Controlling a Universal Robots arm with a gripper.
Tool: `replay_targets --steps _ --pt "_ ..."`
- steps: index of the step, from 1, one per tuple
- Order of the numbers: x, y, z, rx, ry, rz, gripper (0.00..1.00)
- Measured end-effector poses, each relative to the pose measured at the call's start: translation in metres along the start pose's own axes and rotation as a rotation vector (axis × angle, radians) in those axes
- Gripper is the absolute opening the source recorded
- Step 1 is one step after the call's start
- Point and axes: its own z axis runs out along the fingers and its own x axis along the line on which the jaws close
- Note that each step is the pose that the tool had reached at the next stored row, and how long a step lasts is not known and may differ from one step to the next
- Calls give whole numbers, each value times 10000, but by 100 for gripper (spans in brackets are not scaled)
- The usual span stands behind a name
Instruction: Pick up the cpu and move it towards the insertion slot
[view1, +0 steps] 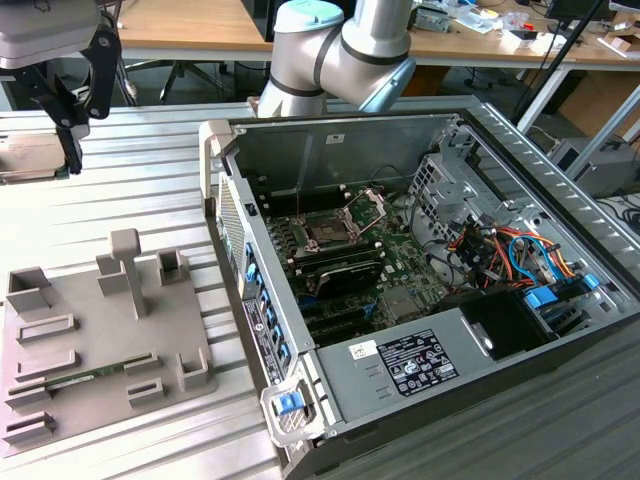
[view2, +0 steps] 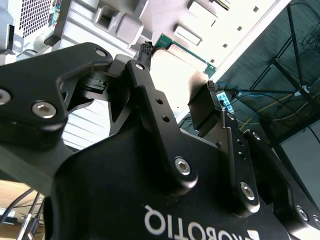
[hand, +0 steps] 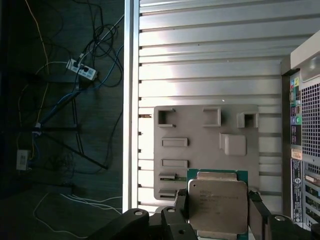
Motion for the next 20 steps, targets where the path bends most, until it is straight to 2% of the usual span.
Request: replay_targets --steps 20 --pt "-80 -2 0 0 0 0 55"
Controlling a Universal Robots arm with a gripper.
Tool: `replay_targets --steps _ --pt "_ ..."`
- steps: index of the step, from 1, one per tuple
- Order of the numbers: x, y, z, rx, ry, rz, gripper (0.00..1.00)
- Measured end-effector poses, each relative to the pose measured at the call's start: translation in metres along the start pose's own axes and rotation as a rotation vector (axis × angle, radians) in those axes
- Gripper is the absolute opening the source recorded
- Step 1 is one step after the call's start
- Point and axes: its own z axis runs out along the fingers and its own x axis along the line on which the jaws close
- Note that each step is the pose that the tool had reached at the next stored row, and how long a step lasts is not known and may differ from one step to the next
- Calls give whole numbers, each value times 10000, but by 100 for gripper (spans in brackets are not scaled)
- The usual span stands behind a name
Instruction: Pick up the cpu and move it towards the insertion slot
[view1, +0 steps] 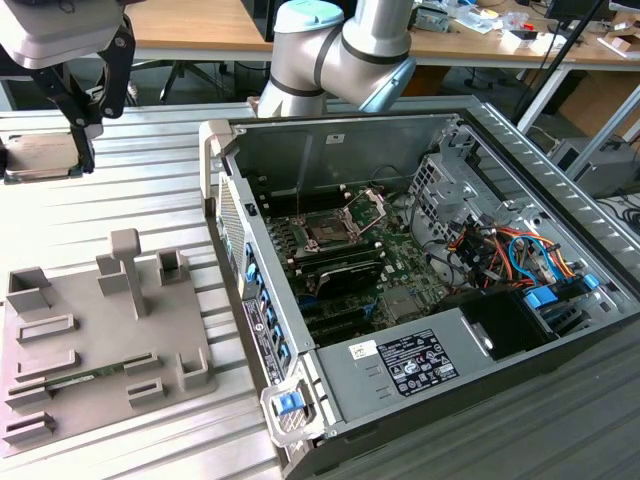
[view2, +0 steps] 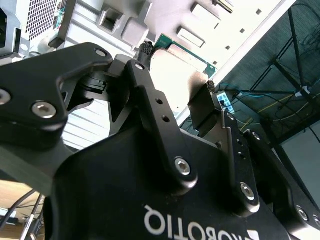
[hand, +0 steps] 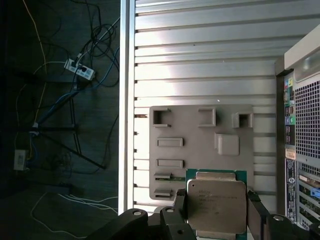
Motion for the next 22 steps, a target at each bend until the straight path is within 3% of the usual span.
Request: replay_targets --steps 19,22 --pt "-71 -1 0 0 0 0 55" --pt "-111 -2 0 0 0 0 55"
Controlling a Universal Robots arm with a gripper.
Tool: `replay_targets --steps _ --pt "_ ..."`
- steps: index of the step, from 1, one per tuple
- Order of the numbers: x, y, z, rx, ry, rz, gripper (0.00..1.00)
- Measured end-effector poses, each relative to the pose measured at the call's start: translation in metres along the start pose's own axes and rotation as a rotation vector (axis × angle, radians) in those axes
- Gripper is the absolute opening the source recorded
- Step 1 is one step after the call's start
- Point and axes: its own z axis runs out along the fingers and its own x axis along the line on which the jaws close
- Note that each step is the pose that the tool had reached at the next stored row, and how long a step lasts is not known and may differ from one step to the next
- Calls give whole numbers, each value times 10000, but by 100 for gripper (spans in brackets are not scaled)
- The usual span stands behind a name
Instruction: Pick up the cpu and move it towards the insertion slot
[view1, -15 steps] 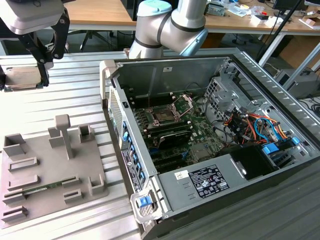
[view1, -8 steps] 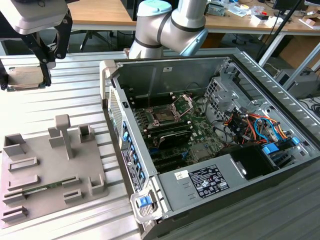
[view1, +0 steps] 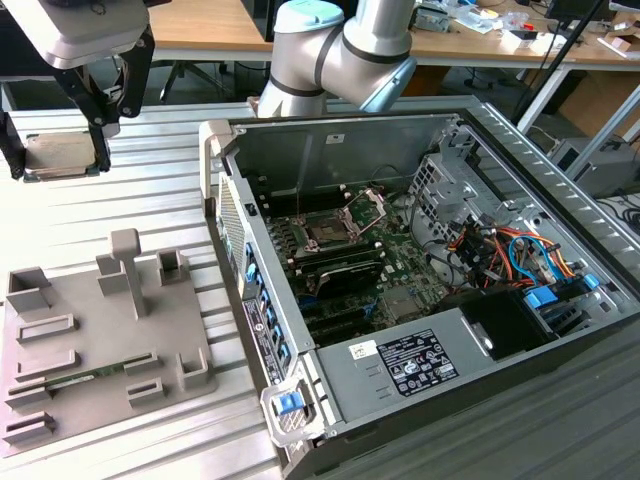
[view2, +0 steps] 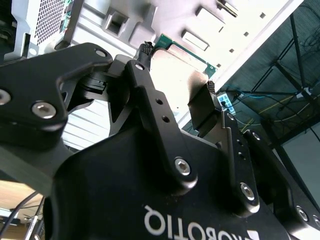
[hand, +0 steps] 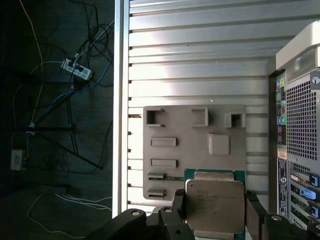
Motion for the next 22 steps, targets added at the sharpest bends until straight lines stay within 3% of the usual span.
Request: replay_targets --steps 22 --pt "-100 -2 0 0 0 0 55"
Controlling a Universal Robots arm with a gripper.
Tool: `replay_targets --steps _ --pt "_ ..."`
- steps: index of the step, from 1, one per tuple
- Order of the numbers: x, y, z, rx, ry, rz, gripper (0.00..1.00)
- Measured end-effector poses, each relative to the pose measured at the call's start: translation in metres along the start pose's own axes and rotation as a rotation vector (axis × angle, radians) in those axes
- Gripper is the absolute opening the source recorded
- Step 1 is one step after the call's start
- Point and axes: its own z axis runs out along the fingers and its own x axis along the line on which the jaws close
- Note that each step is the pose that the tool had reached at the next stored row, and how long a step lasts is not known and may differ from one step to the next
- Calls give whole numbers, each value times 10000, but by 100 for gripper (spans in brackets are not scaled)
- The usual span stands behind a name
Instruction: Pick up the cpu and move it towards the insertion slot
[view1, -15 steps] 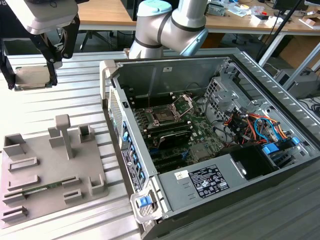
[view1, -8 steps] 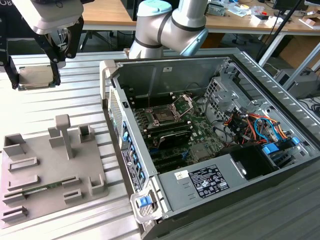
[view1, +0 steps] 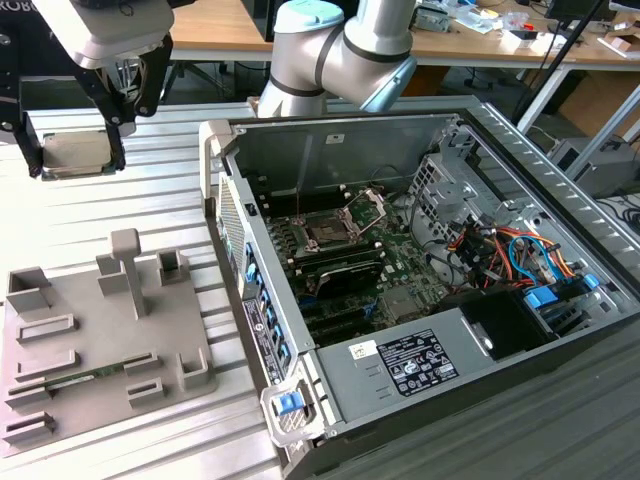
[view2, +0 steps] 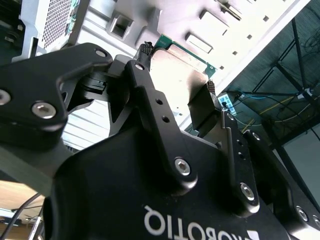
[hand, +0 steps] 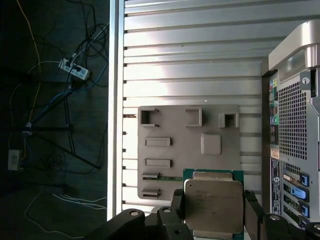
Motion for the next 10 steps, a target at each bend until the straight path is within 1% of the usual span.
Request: replay_targets --steps 6,10 --pt "-22 -1 3 -1 0 -1 55" --pt "-49 -1 6 0 0 0 55"
